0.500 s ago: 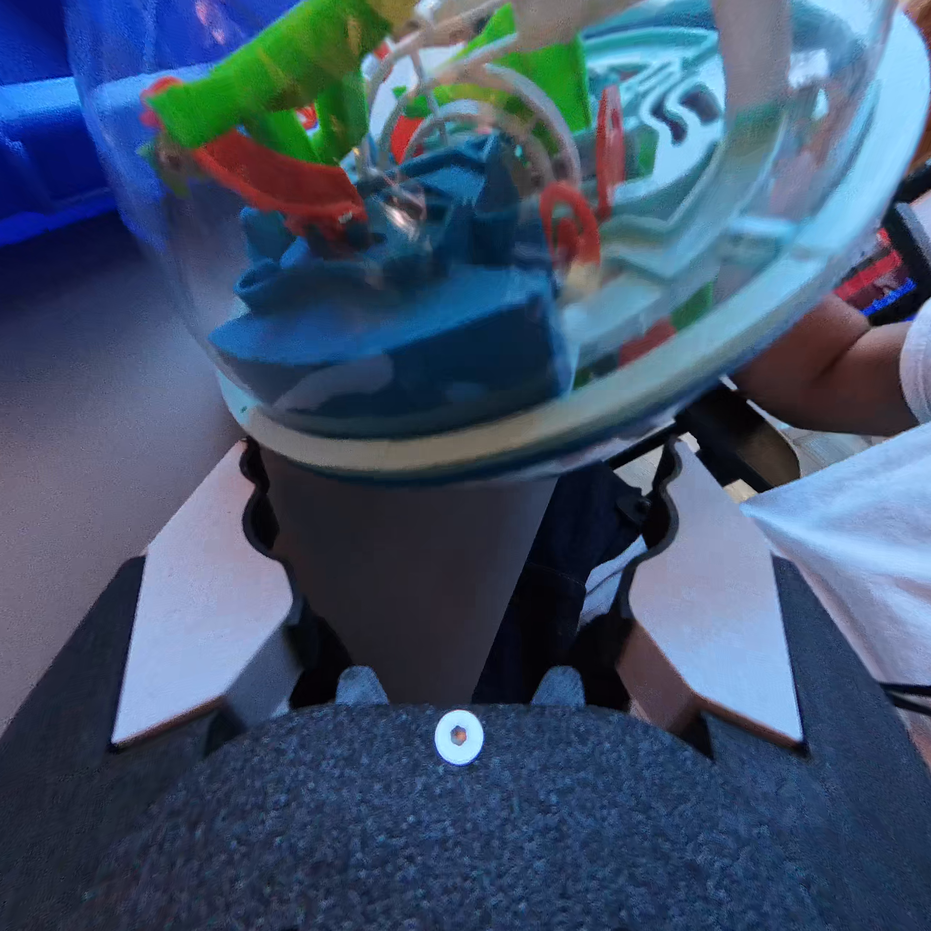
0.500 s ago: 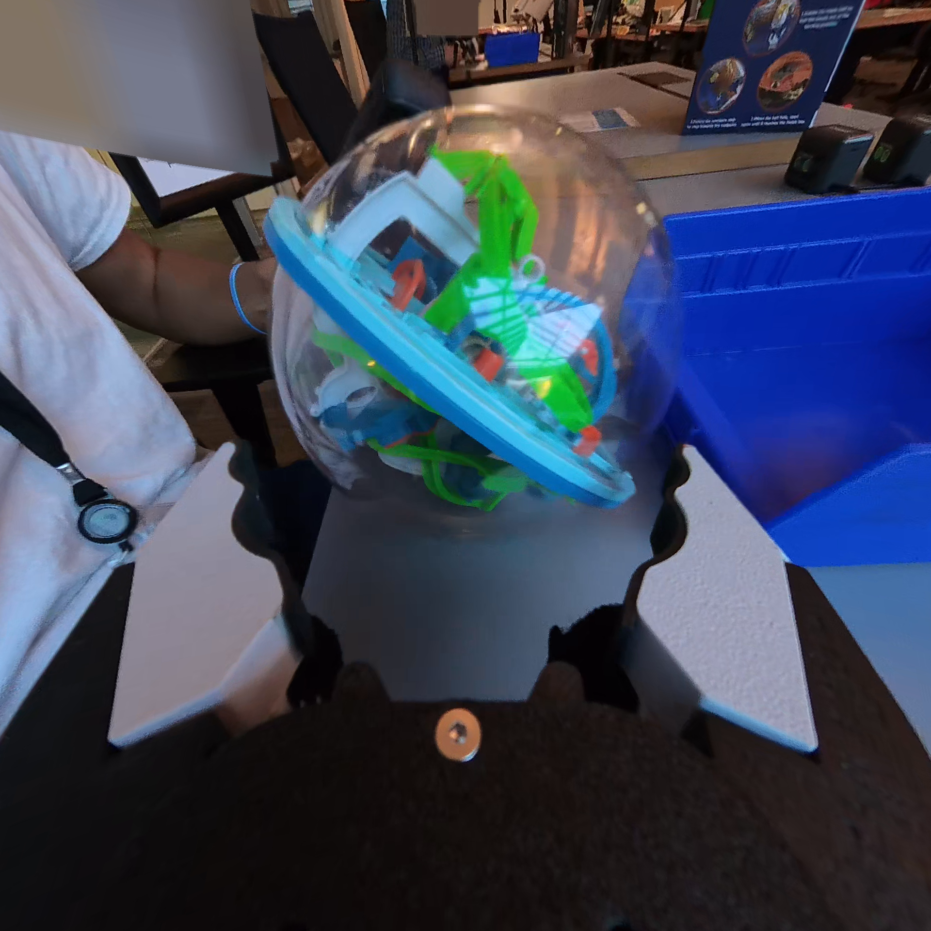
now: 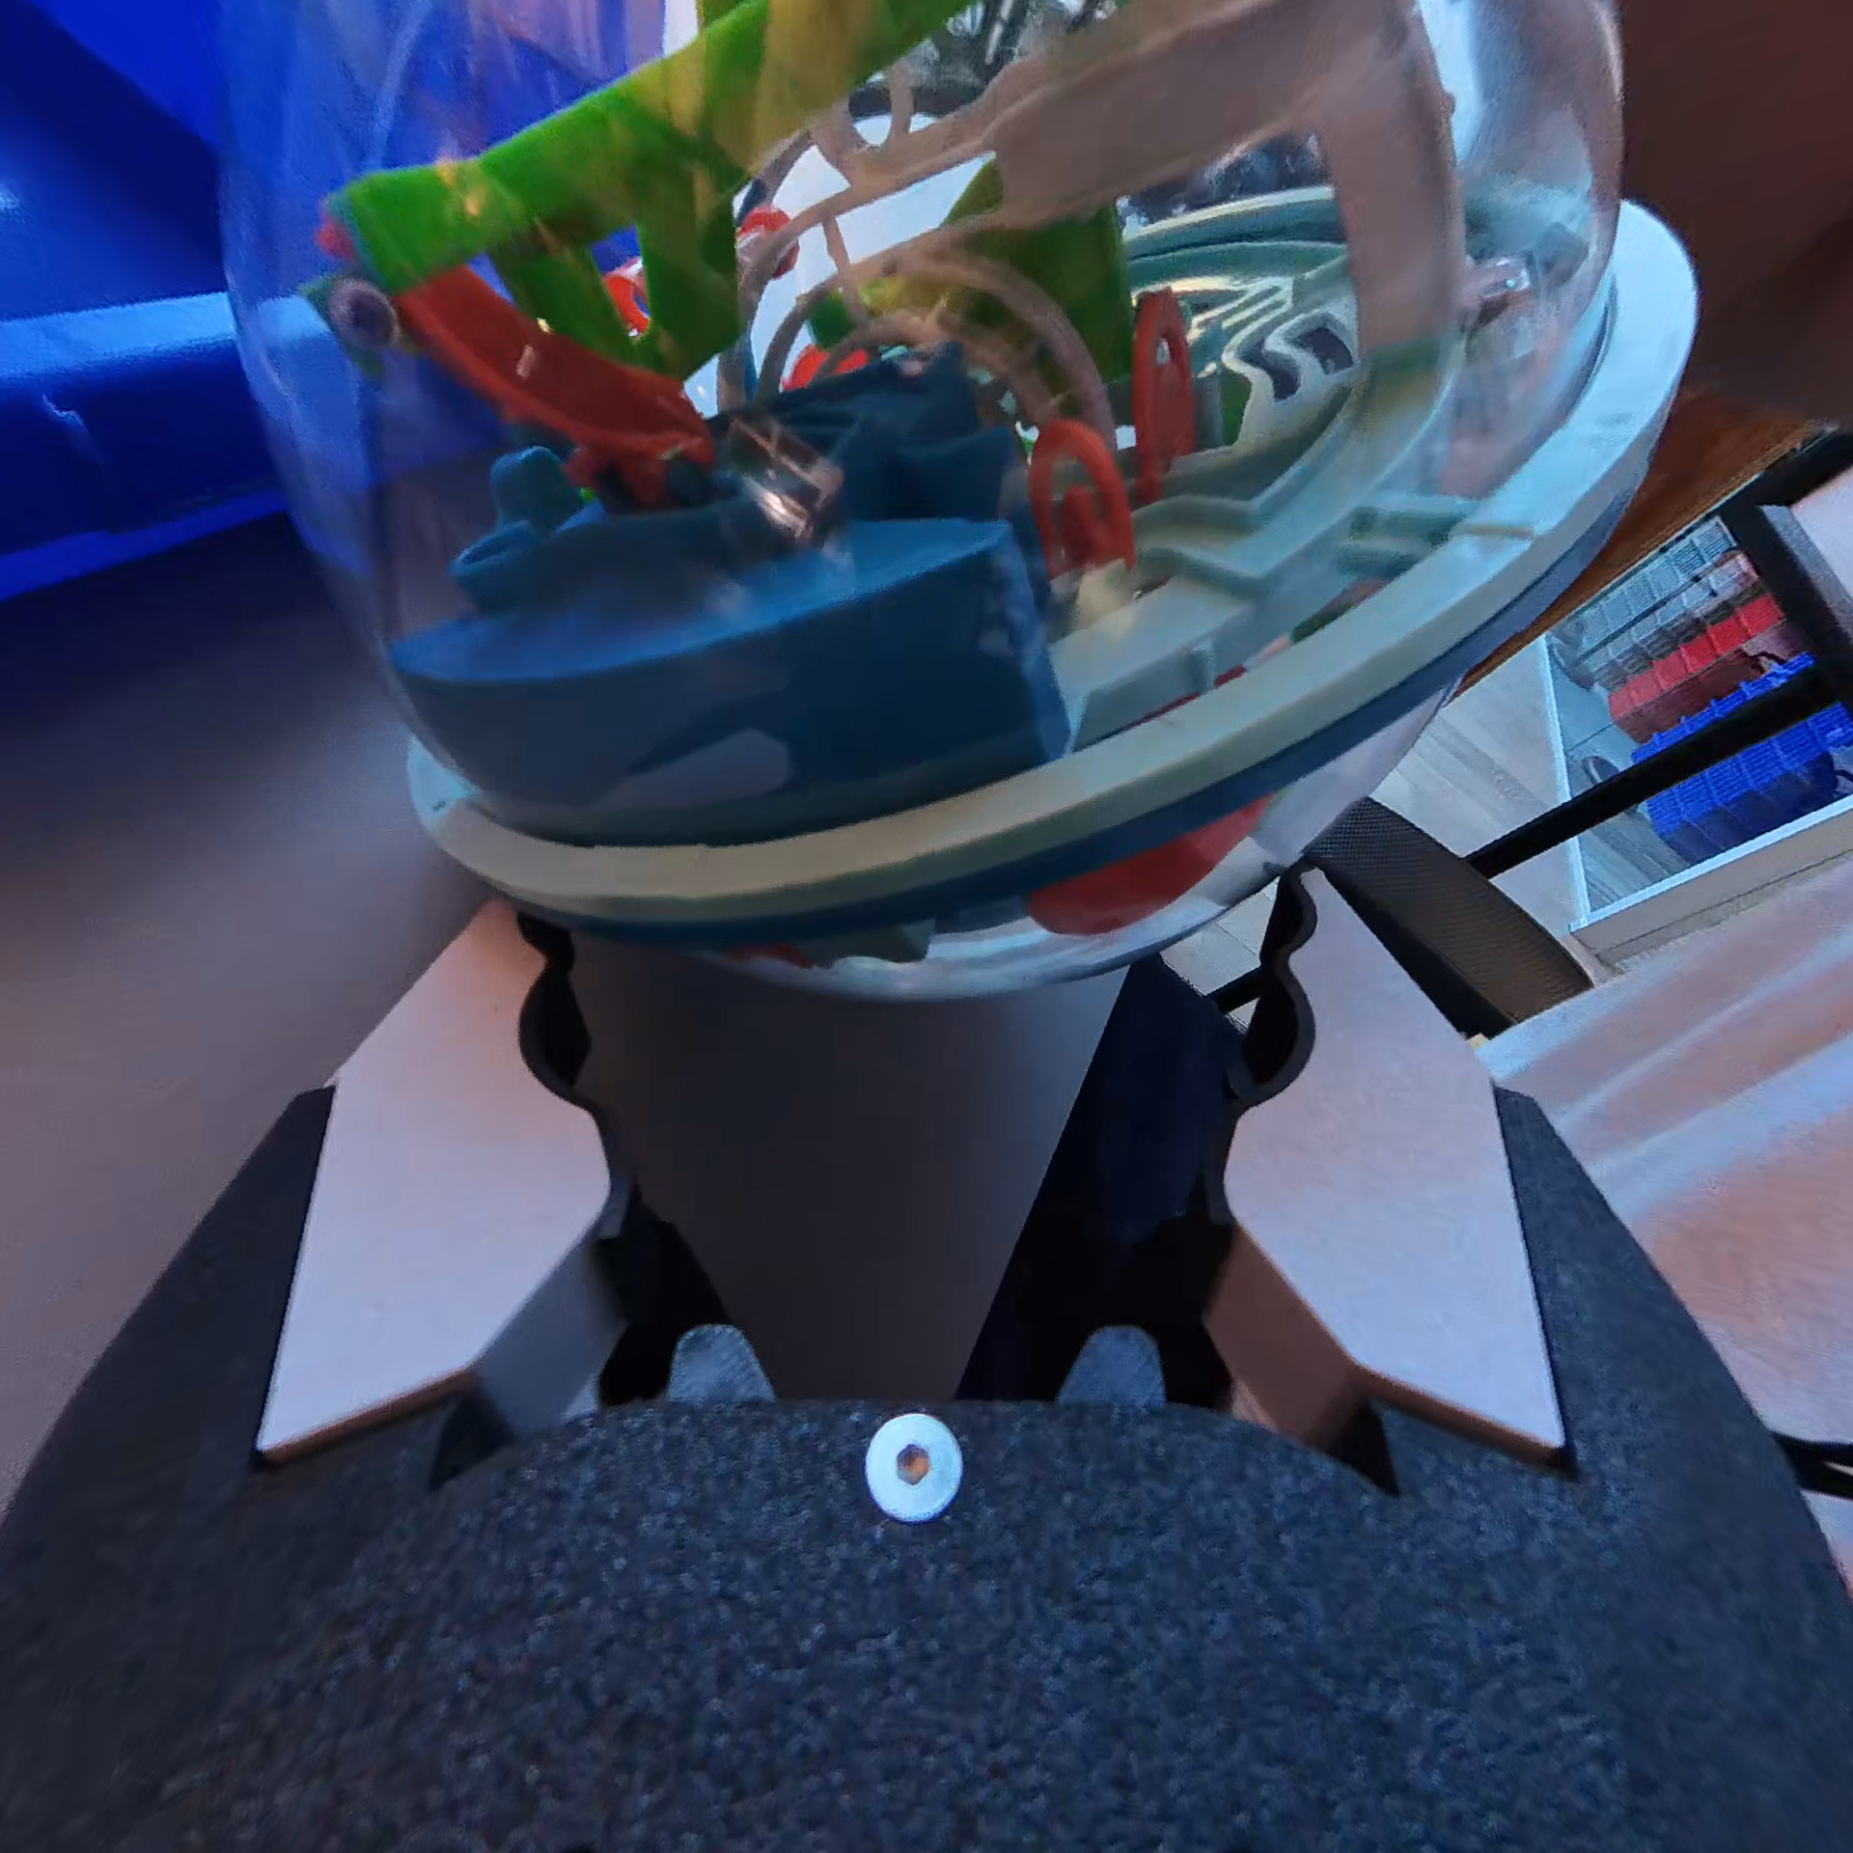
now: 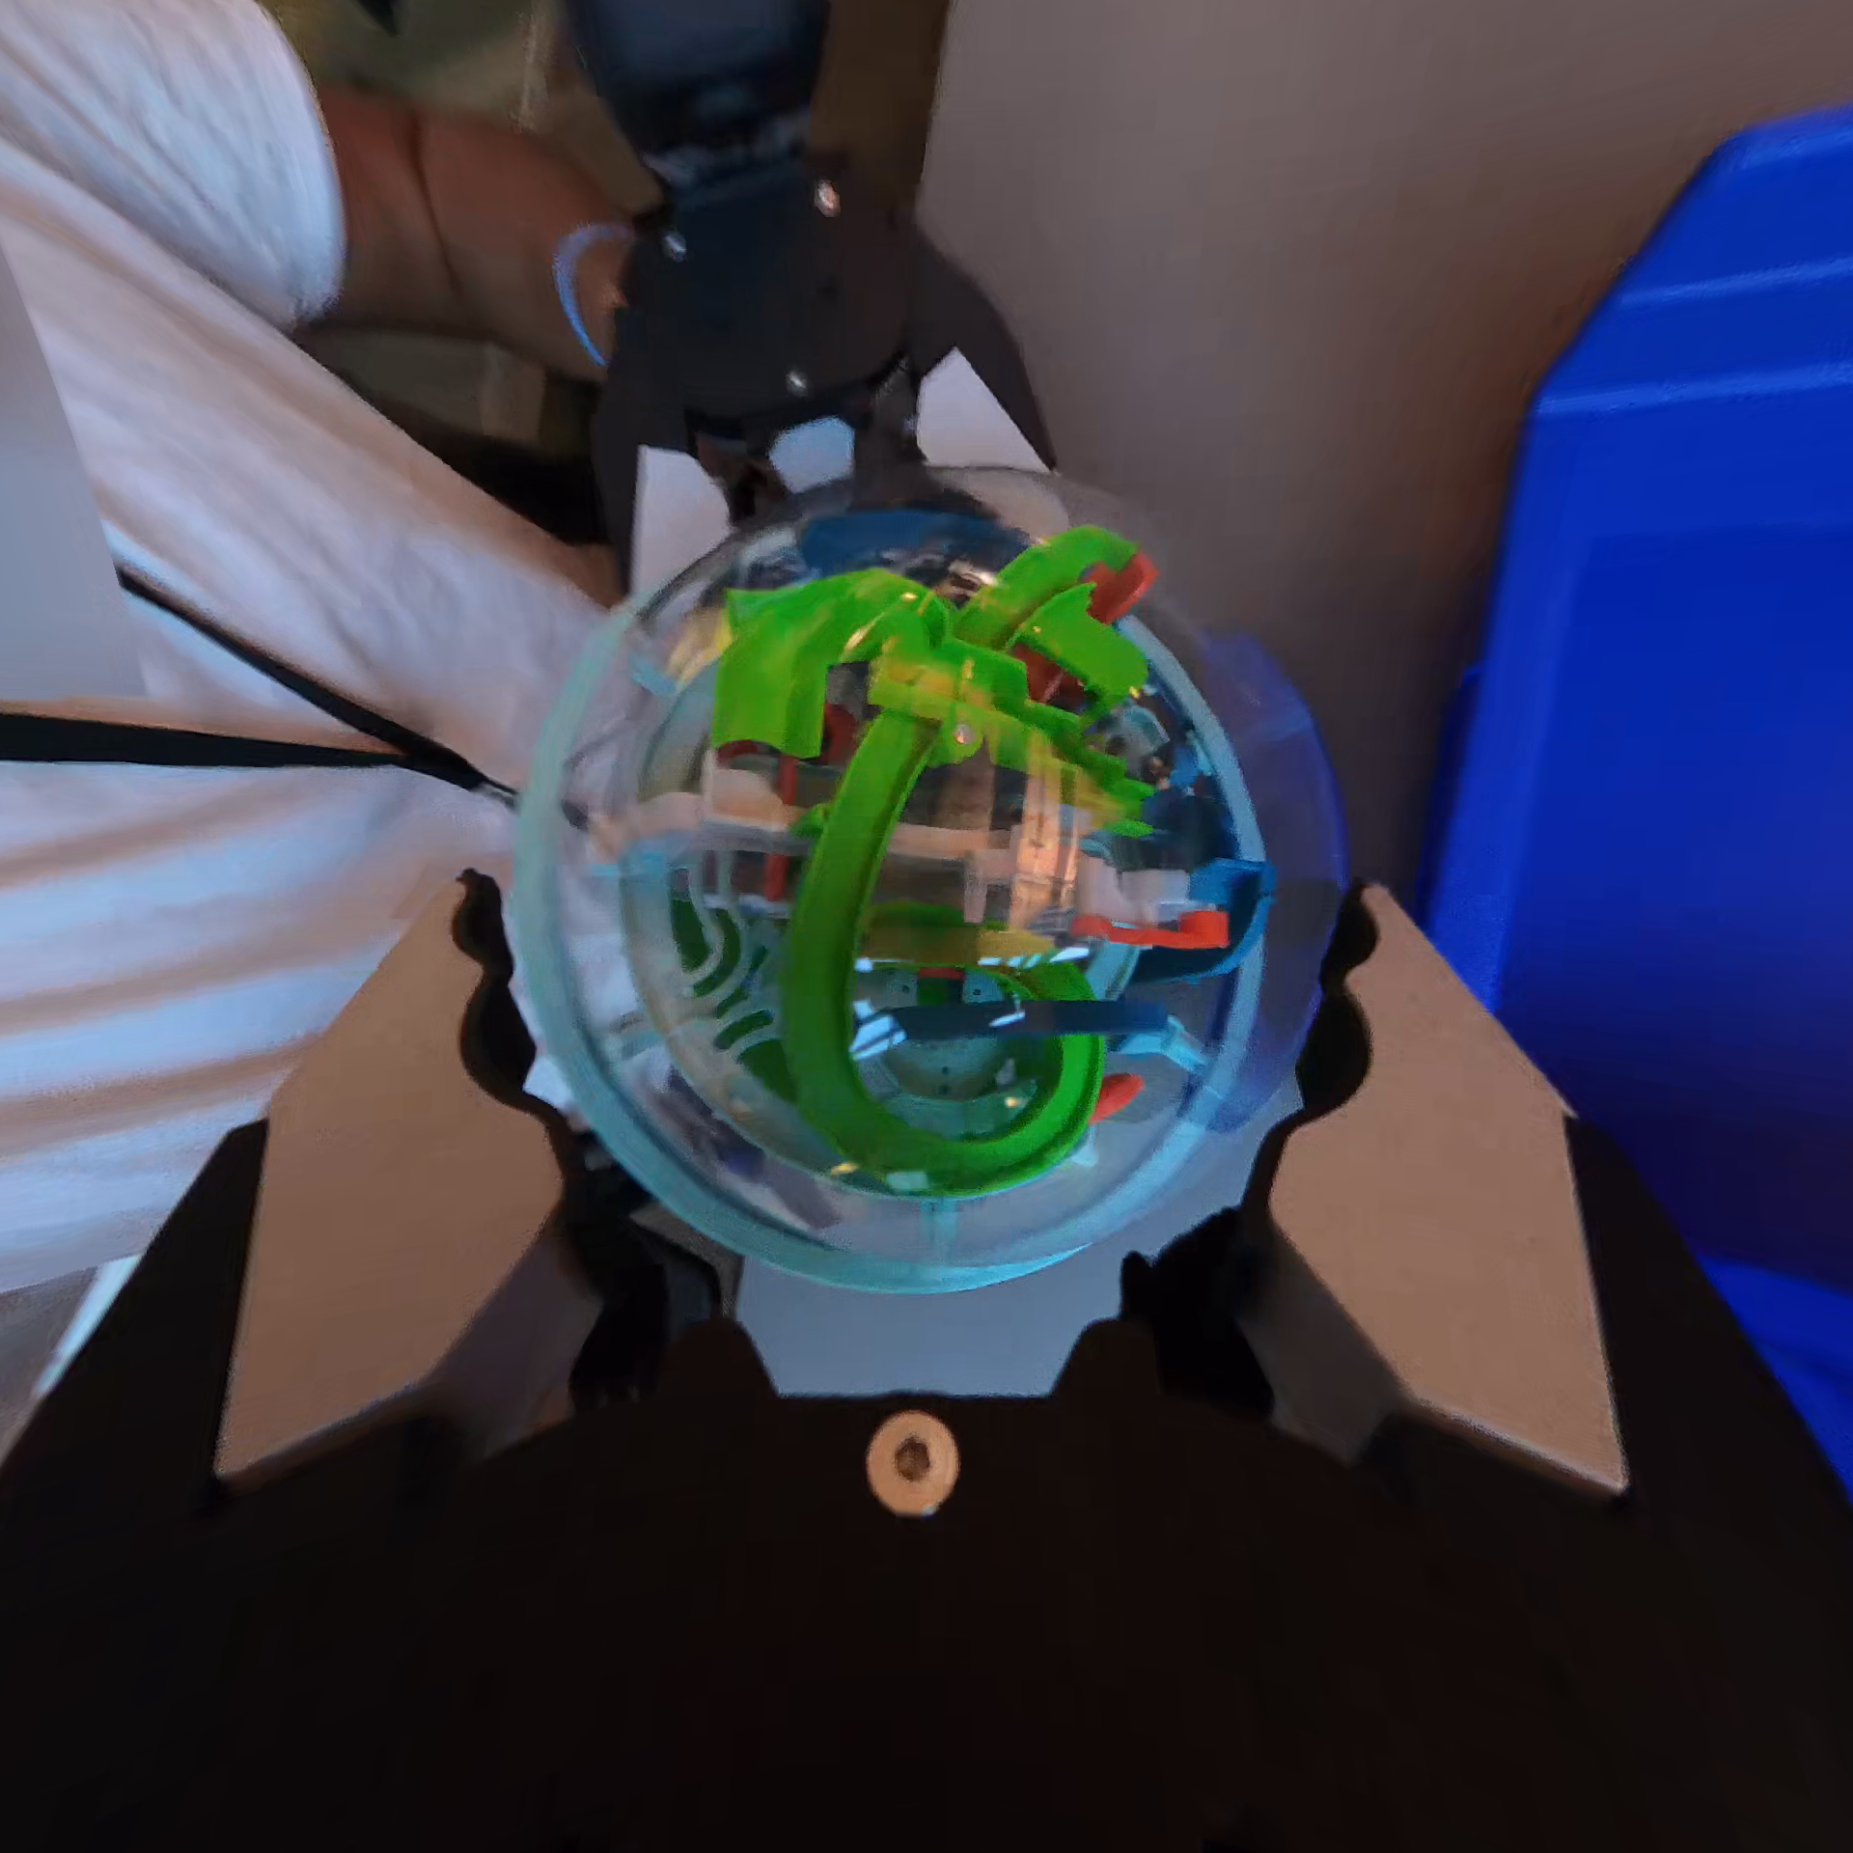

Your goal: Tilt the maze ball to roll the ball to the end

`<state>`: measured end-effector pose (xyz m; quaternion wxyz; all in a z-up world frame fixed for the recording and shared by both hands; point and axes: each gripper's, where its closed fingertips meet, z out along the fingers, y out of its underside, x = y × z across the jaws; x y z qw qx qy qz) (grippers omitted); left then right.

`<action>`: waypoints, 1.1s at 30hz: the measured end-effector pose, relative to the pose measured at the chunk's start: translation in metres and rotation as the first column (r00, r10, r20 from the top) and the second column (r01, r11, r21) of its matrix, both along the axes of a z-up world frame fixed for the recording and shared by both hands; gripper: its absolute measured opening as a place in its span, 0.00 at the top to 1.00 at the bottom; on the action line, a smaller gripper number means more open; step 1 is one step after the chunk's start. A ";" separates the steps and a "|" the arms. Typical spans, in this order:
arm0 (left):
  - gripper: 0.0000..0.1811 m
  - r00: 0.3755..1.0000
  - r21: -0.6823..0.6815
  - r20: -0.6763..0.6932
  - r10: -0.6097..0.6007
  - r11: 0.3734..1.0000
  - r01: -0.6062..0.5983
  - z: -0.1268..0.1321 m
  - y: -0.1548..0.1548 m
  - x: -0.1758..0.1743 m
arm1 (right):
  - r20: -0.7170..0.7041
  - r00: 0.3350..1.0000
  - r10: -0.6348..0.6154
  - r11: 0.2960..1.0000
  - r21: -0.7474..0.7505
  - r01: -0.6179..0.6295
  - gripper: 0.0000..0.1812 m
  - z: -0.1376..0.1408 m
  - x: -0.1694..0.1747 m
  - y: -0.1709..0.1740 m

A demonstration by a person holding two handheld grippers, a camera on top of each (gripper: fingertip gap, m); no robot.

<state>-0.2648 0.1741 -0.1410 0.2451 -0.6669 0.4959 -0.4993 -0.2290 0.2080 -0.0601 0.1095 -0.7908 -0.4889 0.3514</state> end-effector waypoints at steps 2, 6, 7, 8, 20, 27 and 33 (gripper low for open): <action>0.25 1.000 -0.028 0.006 0.003 1.000 -0.003 0.001 -0.001 0.002 | 0.109 0.993 0.038 0.998 0.040 -0.043 0.15 -0.012 0.000 -0.001; 0.25 0.999 -0.041 0.003 0.041 0.998 -0.041 0.000 -0.001 0.002 | 0.135 0.990 0.046 0.998 0.042 -0.052 0.15 -0.012 0.002 0.000; 0.26 0.998 -0.077 0.014 0.069 0.995 -0.067 0.001 -0.002 0.001 | 0.131 0.990 0.041 0.998 0.034 -0.046 0.15 -0.013 0.004 0.000; 0.27 0.994 -0.130 0.040 0.099 0.987 -0.093 0.003 -0.005 0.000 | 0.126 0.991 0.037 0.999 0.027 -0.041 0.15 -0.013 0.007 0.000; 0.29 0.957 -0.273 0.170 0.236 0.944 -0.184 0.012 -0.034 0.017 | 0.121 0.989 0.085 0.995 0.040 -0.091 0.15 -0.015 0.024 -0.008; 0.33 0.926 -0.245 0.154 0.345 0.921 -0.303 0.009 -0.022 0.028 | -0.078 0.996 -0.038 0.995 0.084 0.045 0.15 -0.012 0.026 -0.005; 0.29 0.919 -0.097 0.072 0.388 0.920 -0.380 -0.001 -0.023 0.038 | 0.017 1.000 0.001 0.997 0.083 -0.002 0.15 -0.014 0.028 -0.009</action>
